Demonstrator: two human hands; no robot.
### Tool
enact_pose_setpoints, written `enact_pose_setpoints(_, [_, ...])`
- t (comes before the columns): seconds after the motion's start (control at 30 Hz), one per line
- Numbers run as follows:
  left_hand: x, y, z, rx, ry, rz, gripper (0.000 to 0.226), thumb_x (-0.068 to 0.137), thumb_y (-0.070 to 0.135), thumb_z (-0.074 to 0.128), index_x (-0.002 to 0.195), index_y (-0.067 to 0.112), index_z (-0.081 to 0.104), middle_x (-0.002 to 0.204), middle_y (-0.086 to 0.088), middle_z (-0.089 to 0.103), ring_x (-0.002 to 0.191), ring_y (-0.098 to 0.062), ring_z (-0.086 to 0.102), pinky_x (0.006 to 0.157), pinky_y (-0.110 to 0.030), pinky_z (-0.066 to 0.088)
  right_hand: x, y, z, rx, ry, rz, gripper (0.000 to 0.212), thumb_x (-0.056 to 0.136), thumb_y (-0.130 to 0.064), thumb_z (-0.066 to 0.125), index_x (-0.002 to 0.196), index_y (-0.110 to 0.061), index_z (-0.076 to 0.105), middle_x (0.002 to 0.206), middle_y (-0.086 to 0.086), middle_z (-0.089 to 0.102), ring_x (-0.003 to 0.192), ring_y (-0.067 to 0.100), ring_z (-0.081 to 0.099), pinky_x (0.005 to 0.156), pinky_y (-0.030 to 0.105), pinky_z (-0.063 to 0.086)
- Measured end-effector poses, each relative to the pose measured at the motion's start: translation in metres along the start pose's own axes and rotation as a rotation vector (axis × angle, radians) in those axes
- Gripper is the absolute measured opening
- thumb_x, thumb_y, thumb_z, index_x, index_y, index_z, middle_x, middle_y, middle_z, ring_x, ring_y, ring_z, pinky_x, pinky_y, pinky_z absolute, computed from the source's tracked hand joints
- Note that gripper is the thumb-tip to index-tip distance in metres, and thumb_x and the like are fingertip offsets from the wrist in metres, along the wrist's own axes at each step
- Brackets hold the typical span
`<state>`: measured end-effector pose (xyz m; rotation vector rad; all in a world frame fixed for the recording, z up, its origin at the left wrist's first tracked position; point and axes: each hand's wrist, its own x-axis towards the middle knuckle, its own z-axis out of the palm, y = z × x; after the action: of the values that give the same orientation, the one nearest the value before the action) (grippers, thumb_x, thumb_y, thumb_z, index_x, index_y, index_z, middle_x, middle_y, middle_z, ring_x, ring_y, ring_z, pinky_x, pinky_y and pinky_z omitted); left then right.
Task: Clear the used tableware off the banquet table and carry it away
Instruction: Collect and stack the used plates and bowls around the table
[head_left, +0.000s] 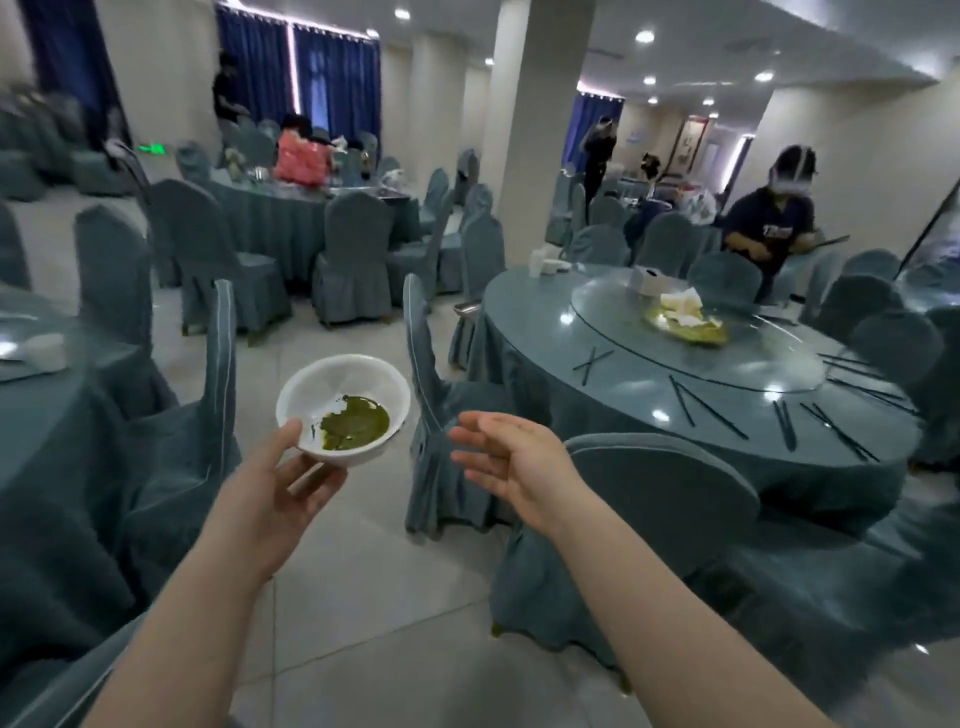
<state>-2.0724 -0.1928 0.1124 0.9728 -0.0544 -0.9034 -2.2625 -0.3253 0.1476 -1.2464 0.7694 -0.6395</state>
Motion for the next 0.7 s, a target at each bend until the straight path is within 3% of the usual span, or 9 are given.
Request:
enact_pose_setpoints(0.27, [0.109, 0.051, 0.009, -0.027, 0.087, 0.188, 0.019, 0.09, 0.034, 0.059, 0.103, 0.02, 0.062, 0.092, -0.007, 0.074, 0.09, -0.021, 0.067, 0.073, -0.037, 0.059, 0.171, -0.031, 0.031, -0.055, -0.187, -0.009, 0.019, 0.096, -0.018, 0.051, 0.104, -0.016, 0.069, 0.098, 0.002, 0.075, 0.084, 0.017, 0.071, 0.07, 0.026, 0.053])
enact_pose_setpoints(0.37, [0.146, 0.066, -0.004, 0.008, 0.13, 0.277, 0.021, 0.092, 0.036, 0.055, 0.104, 0.02, 0.063, 0.088, -0.003, 0.076, 0.088, -0.021, 0.068, 0.072, -0.036, 0.053, 0.23, -0.028, 0.056, -0.051, -0.282, 0.012, 0.019, 0.096, -0.016, 0.051, 0.105, -0.015, 0.068, 0.1, 0.003, 0.075, 0.086, 0.018, 0.071, 0.068, 0.026, 0.053])
enact_pose_setpoints(0.47, [0.18, 0.088, -0.017, 0.037, 0.165, 0.316, 0.023, 0.094, 0.034, 0.052, 0.107, 0.019, 0.063, 0.096, -0.004, 0.075, 0.086, -0.018, 0.072, 0.074, -0.035, 0.049, 0.283, -0.021, 0.096, -0.042, -0.388, 0.052, 0.019, 0.096, -0.015, 0.051, 0.106, -0.015, 0.067, 0.1, 0.003, 0.075, 0.084, 0.017, 0.071, 0.07, 0.026, 0.054])
enact_pose_setpoints(0.7, [0.258, 0.141, -0.068, -0.035, 0.43, 0.431, 0.02, 0.093, 0.029, 0.054, 0.109, 0.018, 0.061, 0.103, -0.007, 0.074, 0.094, -0.019, 0.069, 0.075, -0.032, 0.051, 0.405, 0.004, 0.217, -0.176, -0.667, 0.143, 0.017, 0.096, -0.013, 0.051, 0.102, -0.015, 0.067, 0.094, 0.002, 0.075, 0.078, 0.016, 0.07, 0.075, 0.031, 0.053])
